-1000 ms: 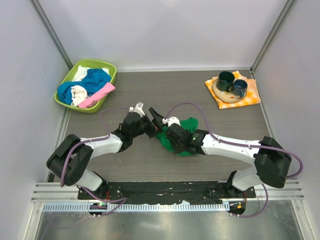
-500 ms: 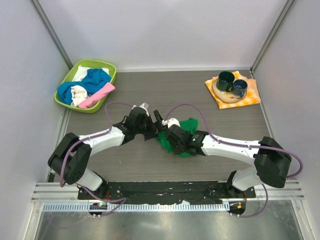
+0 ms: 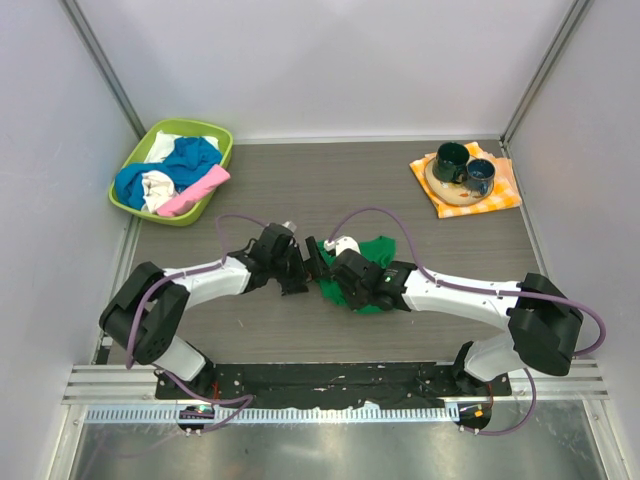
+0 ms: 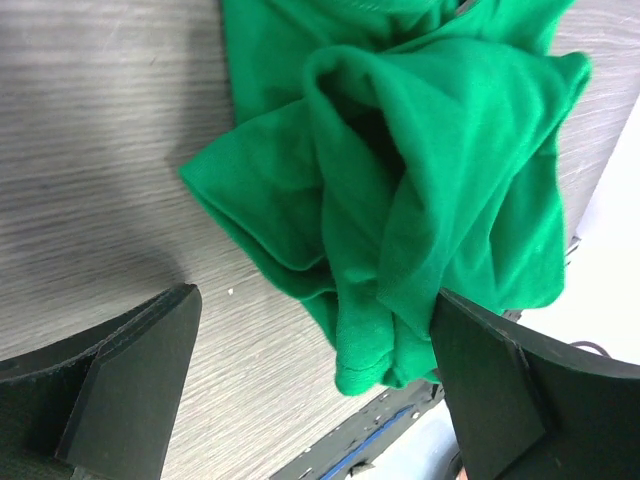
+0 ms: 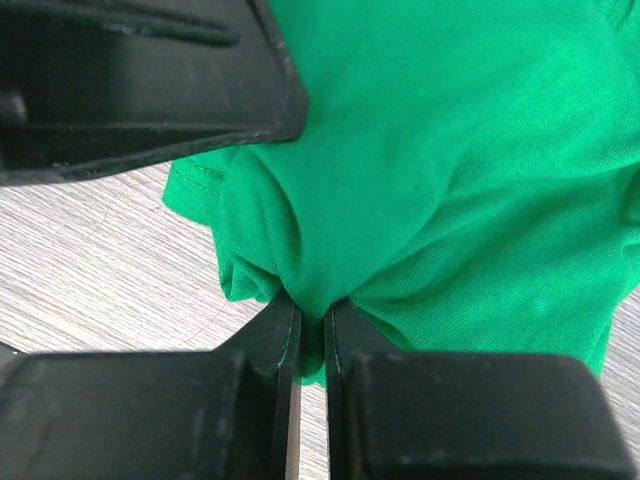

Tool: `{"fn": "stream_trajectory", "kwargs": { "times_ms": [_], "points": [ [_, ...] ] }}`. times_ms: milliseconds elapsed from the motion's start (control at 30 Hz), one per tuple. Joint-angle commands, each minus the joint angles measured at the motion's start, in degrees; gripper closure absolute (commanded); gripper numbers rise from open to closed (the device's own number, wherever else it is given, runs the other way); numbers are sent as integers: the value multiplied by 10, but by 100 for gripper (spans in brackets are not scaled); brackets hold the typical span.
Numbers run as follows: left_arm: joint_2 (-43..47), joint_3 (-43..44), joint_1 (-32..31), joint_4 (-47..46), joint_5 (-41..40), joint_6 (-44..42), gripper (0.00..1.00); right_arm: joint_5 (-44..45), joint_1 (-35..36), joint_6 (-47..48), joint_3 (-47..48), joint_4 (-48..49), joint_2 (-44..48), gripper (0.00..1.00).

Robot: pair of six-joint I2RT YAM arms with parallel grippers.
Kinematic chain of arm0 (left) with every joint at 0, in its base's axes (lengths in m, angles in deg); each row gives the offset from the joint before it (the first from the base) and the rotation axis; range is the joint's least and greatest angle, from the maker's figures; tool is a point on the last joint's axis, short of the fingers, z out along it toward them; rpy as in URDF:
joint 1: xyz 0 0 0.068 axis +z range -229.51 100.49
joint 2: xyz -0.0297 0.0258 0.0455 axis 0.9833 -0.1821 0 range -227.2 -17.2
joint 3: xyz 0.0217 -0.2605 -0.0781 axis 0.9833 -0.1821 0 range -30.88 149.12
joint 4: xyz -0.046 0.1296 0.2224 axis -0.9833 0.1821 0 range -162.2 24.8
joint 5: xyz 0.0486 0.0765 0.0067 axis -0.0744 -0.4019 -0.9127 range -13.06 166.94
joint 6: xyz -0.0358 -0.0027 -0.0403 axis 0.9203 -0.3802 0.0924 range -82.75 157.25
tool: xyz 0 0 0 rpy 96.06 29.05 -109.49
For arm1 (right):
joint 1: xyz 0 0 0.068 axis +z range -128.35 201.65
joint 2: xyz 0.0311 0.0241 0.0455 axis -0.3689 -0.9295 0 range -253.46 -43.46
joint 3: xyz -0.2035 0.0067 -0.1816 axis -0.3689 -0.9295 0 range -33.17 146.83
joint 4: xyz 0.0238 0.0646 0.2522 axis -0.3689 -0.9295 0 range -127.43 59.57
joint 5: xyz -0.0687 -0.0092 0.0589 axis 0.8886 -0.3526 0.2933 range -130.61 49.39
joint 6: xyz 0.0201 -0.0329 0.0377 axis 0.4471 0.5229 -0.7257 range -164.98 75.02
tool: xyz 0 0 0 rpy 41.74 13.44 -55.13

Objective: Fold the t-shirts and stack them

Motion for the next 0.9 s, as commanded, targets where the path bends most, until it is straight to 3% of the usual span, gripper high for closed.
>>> {"fn": "stream_trajectory", "kwargs": {
  "times_ms": [0, 300, 700, 867],
  "points": [
    [6, -33, -1, -30, 21, 5, 0, -1, 3, 4, 19, 9, 20, 99],
    [-24, -112, -19, -241, 29, 104, 0, -10, 4, 2, 33, 4, 23, 99],
    [-83, -135, -37, -370, 3, 169, 0, -10, 7, -1, 48, -17, 36, 99],
    [-100, -134, -36, -380, -14, 173, 4, -9, 12, -3, 52, -24, 40, 99]
  ]
}}
